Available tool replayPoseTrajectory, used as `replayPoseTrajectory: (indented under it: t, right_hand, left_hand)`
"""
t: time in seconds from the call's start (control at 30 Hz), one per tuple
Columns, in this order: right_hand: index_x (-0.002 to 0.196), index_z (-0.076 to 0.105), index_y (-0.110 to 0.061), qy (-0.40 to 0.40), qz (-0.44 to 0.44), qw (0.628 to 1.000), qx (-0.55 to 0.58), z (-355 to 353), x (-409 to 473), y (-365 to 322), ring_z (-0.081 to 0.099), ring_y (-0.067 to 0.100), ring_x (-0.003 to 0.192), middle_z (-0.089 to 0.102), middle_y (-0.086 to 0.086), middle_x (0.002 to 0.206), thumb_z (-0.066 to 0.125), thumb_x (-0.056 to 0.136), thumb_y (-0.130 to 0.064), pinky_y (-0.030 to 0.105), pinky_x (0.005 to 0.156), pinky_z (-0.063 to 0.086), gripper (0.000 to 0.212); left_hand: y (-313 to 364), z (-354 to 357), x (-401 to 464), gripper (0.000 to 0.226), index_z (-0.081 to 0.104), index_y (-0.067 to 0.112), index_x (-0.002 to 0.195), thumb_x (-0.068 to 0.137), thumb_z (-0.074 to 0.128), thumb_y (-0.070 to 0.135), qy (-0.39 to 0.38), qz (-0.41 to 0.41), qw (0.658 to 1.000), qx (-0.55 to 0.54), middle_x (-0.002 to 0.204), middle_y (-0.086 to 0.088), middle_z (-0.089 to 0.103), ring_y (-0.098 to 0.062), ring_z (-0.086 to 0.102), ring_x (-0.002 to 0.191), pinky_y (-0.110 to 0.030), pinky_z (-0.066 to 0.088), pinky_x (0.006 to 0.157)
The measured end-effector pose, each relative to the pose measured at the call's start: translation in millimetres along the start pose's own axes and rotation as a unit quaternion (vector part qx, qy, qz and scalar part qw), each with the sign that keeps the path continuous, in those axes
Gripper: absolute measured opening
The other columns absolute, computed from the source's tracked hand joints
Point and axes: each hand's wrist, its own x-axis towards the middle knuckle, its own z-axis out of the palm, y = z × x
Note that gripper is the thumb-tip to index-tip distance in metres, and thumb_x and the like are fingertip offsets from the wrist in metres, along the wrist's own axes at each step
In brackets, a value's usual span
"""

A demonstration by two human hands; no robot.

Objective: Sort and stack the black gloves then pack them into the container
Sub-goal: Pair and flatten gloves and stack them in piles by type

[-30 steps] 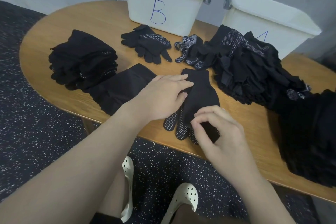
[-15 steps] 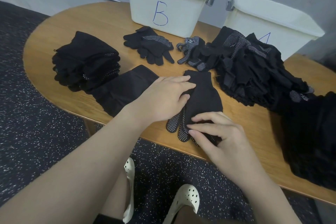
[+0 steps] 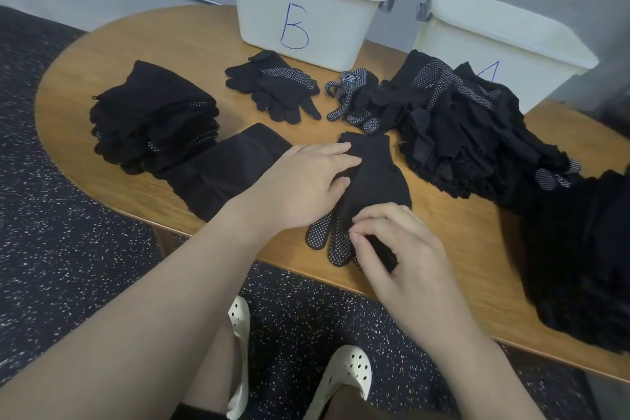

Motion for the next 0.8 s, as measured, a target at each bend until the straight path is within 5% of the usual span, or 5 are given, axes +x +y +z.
replayPoseTrajectory:
  t: [0.57,0.8]
  right_hand:
    - [0.09,0.073,-0.023,-0.076,-0.026,0.997,0.013,-10.1,-1.5,-0.3,0.061,0.007,0.103,0.062,-0.02,0.104,0.065,0.095,-0.033,0.037,0.09,0.047,0.013]
    - [0.104,0.076,-0.023,-0.054,0.018,0.998,0.015,-47.1,-13.3,20.3,0.066,0.011,0.108,0.067,-0.018,0.11,0.079,0.089,-0.029,0.034,0.093,0.052,0.017]
  left_hand:
    - [2.9,-3.1,-2.1,0.055,0.041,0.031,0.155,0.104,0.05,0.049,-0.018,-0.003,1.0,0.009,0.168,0.006,0.027,-0.013,0.026,0.153,-0.035,0.014,0.123]
    - [2.5,-5.7,-3.7,0.067,0.02,0.027,0.163,0.105,0.036,0.057,-0.074,0.019,0.994,0.077,0.173,0.001,0.008,-0.016,0.01,0.158,-0.033,0.006,0.125]
